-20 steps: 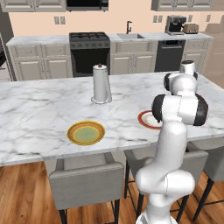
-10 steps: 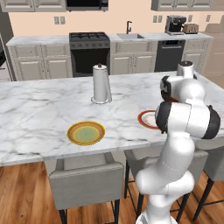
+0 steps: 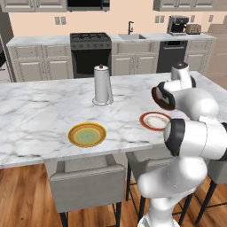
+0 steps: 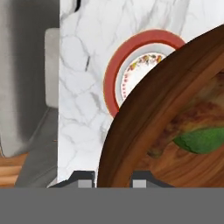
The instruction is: Pick the chicken drumstick and avocado from their plates and place them in the bowl. Then put the bowl in the fridge.
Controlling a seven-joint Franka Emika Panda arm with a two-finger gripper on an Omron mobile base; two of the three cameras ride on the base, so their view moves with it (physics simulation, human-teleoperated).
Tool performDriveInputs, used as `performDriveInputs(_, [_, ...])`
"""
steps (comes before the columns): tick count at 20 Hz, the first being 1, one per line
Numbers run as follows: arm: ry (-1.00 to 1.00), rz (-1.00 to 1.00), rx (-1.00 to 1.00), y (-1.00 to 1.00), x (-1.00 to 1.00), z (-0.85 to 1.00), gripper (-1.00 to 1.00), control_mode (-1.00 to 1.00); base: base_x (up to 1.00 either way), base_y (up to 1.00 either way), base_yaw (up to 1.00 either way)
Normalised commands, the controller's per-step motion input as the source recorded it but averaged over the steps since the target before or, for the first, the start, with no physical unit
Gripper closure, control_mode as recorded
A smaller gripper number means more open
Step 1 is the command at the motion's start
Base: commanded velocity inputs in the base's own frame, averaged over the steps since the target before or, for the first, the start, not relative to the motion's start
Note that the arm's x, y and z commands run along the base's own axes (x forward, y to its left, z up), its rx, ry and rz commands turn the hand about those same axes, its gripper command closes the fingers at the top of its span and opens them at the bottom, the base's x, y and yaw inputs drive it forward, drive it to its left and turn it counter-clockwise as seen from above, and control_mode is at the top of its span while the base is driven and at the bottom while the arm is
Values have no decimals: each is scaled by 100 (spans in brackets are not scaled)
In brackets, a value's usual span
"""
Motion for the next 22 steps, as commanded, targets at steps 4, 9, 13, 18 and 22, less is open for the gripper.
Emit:
performDriveInputs(4, [0, 6, -9, 55, -36, 5, 100, -100, 0, 0, 0])
performDriveInputs(9, [0, 0, 0, 49, -21, 3, 100, -100, 0, 0, 0])
performDriveInputs(13, [0, 0, 1, 38, -27, 5, 100, -100, 0, 0, 0])
performDriveInputs(18, [0, 0, 0, 43, -27, 8, 100, -100, 0, 0, 0])
performDriveInputs(22, [0, 0, 0, 37, -32, 6, 100, -100, 0, 0, 0])
